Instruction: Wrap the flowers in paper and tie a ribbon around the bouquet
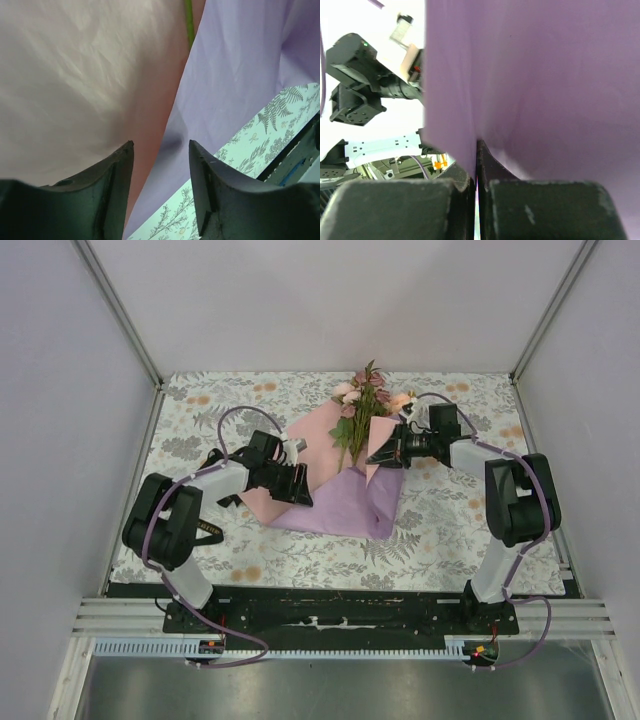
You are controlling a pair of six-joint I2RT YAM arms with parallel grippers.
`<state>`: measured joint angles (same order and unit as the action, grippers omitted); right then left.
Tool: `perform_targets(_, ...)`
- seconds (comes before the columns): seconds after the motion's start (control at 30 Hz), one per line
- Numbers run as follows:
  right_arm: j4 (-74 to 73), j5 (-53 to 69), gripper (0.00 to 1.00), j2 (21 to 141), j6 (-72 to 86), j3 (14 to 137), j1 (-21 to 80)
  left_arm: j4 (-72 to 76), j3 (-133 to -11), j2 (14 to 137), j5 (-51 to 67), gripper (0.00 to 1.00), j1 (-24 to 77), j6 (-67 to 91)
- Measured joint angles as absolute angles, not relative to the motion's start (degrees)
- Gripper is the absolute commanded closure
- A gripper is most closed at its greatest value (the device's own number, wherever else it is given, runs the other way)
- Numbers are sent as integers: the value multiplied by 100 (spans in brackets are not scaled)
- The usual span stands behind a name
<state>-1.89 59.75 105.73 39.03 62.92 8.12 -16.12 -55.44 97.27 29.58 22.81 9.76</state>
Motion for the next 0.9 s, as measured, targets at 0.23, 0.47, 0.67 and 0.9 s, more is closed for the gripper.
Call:
perform_targets(0.23,261,5913,100,10573,4278,6292,993,-1391,-5391,10003,3262,86,2274,926)
perform_targets(0.47,805,5756,100,10884,4799,6619,1433,-1225,-5393,10186,3356,92,2274,930)
perform_targets(0.67,1295,5527,100,11369,5227,6938,1776,-1135,-5393,10215,3358,94,2274,928)
perform_targets(0.9,1649,5330,100,11896,5463,7260,2058,-1052,-5393,10272,3356,94,2272,928)
